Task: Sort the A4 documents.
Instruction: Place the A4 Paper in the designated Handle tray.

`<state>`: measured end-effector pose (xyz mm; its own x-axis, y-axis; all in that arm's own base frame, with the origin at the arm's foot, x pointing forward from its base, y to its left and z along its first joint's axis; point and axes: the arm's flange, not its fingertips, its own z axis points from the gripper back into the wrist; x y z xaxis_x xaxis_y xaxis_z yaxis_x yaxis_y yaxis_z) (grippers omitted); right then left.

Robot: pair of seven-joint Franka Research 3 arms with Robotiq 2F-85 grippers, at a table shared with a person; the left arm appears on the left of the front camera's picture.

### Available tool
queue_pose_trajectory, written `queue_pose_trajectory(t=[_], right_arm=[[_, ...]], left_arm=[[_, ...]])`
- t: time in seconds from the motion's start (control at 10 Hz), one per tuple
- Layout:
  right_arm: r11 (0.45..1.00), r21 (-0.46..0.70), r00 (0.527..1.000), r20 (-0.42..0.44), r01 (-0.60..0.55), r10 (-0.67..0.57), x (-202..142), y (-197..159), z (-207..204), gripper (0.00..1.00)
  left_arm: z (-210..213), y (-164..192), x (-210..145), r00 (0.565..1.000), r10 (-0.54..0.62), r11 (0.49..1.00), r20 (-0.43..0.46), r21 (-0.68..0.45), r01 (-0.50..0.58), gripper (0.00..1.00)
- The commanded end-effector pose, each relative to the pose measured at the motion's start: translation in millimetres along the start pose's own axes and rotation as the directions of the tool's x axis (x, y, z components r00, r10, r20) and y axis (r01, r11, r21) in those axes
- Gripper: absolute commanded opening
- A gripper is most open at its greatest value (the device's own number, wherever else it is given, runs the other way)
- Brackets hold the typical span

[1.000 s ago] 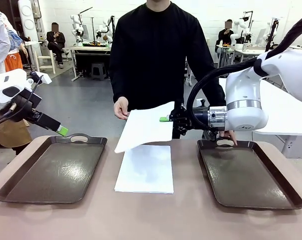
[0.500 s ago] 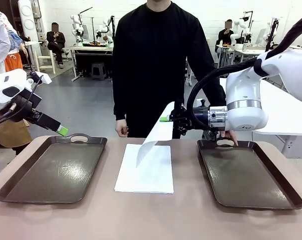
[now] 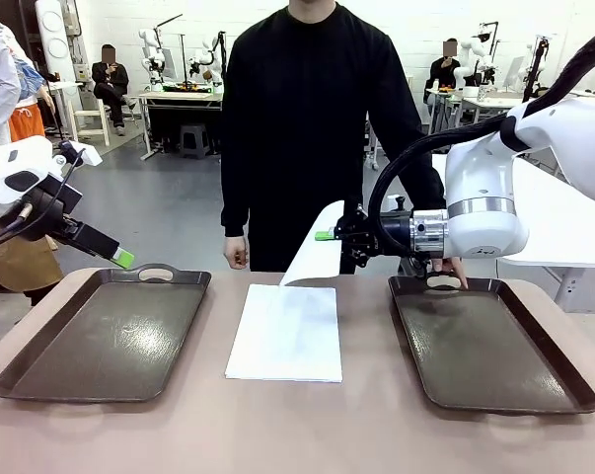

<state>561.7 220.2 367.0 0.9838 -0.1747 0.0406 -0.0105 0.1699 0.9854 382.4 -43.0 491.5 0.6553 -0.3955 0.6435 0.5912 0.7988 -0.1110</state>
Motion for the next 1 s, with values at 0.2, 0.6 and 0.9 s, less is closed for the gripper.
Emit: queue_pose_trajectory(t=[0.2, 0.6, 0.9], right_arm=[[1.0, 0.003, 1.0, 0.013, 0.001, -0.001, 0.4, 0.2, -0.7, 0.0], [1.0, 0.003, 1.0, 0.013, 0.001, -0.001, 0.4, 0.2, -0.7, 0.0], [1.0, 0.003, 1.0, 0.013, 0.001, -0.001, 0.4, 0.2, -0.7, 0.0]], left_arm=[[-0.4, 2.0, -0.7, 1.0, 0.002, 1.0, 0.003, -0.006, -0.002, 1.0], [-0.4, 2.0, -0.7, 1.0, 0.002, 1.0, 0.003, -0.006, -0.002, 1.0], [-0.4, 2.0, -0.7, 1.0, 0.002, 1.0, 0.003, -0.006, -0.002, 1.0]])
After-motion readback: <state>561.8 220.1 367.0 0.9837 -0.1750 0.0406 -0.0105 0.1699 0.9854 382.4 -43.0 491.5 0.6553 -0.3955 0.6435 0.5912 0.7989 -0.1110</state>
